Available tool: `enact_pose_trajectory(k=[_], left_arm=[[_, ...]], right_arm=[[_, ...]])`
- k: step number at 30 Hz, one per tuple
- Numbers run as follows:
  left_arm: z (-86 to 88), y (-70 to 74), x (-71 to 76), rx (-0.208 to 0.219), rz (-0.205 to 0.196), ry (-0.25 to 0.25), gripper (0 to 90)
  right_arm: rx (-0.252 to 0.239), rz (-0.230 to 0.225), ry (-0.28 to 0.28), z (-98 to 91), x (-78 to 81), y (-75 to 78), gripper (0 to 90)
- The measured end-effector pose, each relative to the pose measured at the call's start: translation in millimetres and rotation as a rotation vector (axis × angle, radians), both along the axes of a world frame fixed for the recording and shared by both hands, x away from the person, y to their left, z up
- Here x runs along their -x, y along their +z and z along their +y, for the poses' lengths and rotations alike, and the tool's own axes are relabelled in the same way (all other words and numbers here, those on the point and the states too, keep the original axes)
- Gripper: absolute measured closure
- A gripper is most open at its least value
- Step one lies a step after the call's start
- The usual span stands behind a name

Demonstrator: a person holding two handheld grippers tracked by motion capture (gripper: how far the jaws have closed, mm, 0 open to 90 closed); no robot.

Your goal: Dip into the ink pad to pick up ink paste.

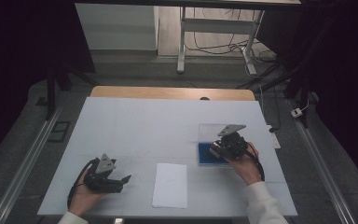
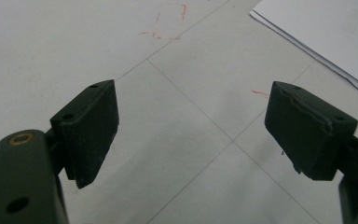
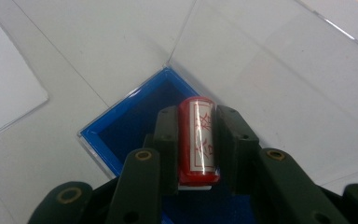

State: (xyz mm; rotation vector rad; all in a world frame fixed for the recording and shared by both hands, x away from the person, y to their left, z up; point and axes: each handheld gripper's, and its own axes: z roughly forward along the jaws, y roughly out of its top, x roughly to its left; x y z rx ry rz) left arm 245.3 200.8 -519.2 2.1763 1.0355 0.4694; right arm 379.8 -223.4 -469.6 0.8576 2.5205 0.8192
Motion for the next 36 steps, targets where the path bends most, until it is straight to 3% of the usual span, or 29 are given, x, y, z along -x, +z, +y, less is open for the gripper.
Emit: enact_pose_trajectory(k=[4, 12, 36], left_arm=[[-0.1, 0.0, 0.1, -0.002, 0.002, 0.0, 17.9], [0.5, 0.4, 1.4, -0.001, -0.001, 0.005, 17.9], [0.8, 0.2, 1.2, -0.001, 0.003, 0.007, 17.9]], right_arm=[[0.035, -0.008, 0.004, 4.1, 0.6, -1.6, 70.6], [0.02, 0.026, -0.004, 1.9, -2.8, -4.1, 70.9], [-0.011, 0.047, 0.006, -2.4, -6.1, -6.5, 70.9]])
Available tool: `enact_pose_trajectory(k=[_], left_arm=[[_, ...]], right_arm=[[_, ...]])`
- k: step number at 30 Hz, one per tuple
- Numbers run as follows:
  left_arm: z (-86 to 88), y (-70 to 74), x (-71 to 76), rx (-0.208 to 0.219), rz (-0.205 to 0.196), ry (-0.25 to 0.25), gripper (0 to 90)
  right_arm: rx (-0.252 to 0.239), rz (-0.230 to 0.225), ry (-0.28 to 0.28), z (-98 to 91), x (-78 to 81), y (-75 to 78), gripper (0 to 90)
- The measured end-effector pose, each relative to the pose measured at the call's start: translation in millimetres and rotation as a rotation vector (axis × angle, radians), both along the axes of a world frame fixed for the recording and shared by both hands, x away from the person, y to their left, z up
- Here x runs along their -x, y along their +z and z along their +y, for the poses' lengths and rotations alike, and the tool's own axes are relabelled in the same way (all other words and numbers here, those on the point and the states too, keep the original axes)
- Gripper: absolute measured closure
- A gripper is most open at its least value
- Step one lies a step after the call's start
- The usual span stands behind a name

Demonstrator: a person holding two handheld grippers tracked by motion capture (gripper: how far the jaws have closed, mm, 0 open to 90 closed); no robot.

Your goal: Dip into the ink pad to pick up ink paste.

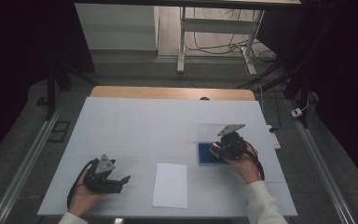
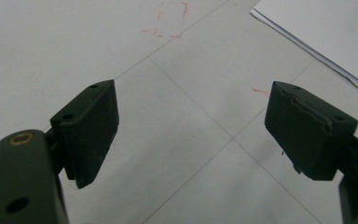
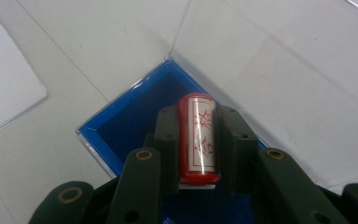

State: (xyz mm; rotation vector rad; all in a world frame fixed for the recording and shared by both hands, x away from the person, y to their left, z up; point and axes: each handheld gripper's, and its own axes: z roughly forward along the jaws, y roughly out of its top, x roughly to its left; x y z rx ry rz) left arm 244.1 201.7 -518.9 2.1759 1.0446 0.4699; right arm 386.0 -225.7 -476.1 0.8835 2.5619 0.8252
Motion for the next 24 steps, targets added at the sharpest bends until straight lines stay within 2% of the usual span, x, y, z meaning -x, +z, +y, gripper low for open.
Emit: enact_pose_trajectory(k=[3, 7, 10, 12, 15, 16, 24], left_arm=[[0.5, 0.1, 0.0, 0.0, -0.001, 0.0, 17.9], [2.5, -0.3, -0.9, 0.004, 0.0, 0.006, 17.9], [2.9, -0.3, -1.3, 0.003, -0.001, 0.005, 17.9], [2.6, -0.3, -1.0, 0.002, -0.002, 0.005, 17.9], [2.1, -0.2, -0.6, 0.001, -0.002, 0.004, 17.9], [2.0, -0.1, -0.4, 0.0, -0.002, 0.003, 17.9], [2.1, -0.3, -0.7, -0.002, -0.001, 0.004, 17.9]], right_arm=[[0.012, -0.005, 0.0, 1.9, 0.9, 1.1, 70.6], [0.0, -0.003, 0.013, -0.8, 1.0, 6.9, 70.4], [-0.038, -0.014, 0.011, -2.8, 3.1, 11.3, 70.4], [-0.059, -0.051, 0.009, -5.6, 6.1, 21.9, 70.4], [-0.077, -0.066, 0.008, -6.8, 9.7, 29.1, 70.3], [-0.093, -0.088, 0.011, -8.0, 12.8, 35.5, 70.3], [-0.118, -0.127, 0.026, -11.4, 20.5, 50.9, 70.3]])
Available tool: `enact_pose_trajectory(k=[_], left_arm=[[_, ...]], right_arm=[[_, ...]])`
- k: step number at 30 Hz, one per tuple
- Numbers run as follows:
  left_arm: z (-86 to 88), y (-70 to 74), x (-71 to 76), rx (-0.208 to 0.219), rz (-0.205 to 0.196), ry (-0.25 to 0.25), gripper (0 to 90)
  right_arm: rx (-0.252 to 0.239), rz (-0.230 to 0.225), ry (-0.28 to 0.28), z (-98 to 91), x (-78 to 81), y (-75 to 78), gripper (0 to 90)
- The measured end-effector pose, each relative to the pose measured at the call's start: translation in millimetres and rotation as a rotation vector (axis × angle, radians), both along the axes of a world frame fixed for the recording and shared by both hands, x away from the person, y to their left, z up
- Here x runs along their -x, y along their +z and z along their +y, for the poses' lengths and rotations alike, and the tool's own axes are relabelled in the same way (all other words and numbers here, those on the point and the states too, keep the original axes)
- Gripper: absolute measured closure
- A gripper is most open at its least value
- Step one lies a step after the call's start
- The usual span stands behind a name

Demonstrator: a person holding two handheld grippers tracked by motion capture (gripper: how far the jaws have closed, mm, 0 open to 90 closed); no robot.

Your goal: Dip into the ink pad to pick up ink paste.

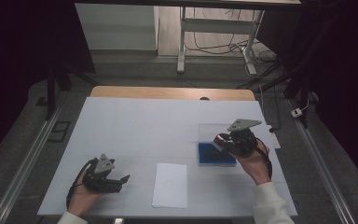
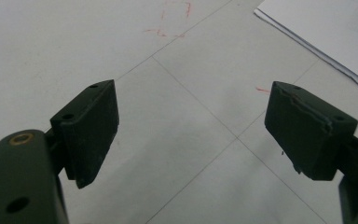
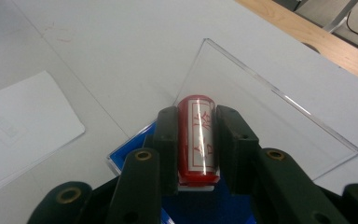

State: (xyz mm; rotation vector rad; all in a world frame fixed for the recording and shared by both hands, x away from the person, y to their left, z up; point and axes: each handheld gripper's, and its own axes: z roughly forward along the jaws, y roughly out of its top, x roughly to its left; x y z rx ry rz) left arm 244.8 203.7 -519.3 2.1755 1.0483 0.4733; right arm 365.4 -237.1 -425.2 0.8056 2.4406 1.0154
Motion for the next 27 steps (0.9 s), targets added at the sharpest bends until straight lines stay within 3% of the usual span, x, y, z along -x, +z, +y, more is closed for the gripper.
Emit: enact_pose_trajectory(k=[27], left_arm=[[-0.4, -1.5, -0.2, -0.007, 0.004, -0.005, 17.9]], right_arm=[[0.082, 0.08, -0.039, 2.0, -12.9, -23.0, 70.3]])
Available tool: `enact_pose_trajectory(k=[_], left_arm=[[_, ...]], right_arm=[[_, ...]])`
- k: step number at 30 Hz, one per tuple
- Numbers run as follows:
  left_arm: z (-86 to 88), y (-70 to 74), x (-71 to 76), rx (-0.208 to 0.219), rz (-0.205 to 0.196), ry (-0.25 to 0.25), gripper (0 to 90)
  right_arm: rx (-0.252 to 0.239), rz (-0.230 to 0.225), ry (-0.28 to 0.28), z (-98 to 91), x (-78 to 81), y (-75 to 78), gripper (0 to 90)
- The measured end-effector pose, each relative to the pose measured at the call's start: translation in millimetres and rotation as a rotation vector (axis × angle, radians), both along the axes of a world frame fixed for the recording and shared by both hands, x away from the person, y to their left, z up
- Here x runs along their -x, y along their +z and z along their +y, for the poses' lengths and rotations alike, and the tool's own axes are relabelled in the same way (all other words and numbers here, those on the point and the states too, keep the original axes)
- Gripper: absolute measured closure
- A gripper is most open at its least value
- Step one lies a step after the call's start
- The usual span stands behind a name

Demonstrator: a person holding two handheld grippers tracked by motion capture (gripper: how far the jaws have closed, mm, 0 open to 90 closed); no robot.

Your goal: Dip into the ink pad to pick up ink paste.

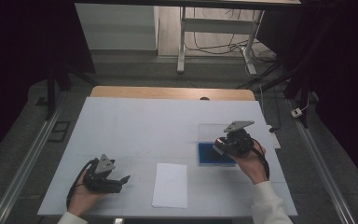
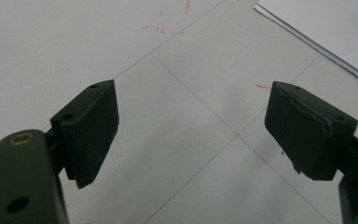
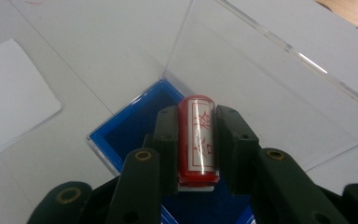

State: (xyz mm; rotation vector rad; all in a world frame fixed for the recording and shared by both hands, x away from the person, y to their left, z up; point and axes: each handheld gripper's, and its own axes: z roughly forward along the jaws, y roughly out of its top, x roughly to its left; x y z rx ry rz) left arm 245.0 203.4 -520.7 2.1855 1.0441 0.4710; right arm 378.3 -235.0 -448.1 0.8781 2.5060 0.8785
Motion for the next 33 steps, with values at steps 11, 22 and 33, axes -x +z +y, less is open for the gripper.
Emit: enact_pose_trajectory(k=[11, 22, 33], left_arm=[[-0.8, -0.6, 0.0, -0.005, 0.006, -0.007, 18.2], [-0.5, -1.1, -0.3, -0.006, 0.009, -0.007, 18.2], [-0.6, -1.8, -0.6, -0.009, 0.013, -0.007, 18.2]], right_arm=[[0.019, 0.02, -0.008, 0.8, -3.8, -8.5, 70.2], [0.046, 0.037, -0.005, 2.8, -6.4, -15.0, 70.2], [0.068, 0.038, -0.004, 4.5, -7.1, -17.4, 70.2]])
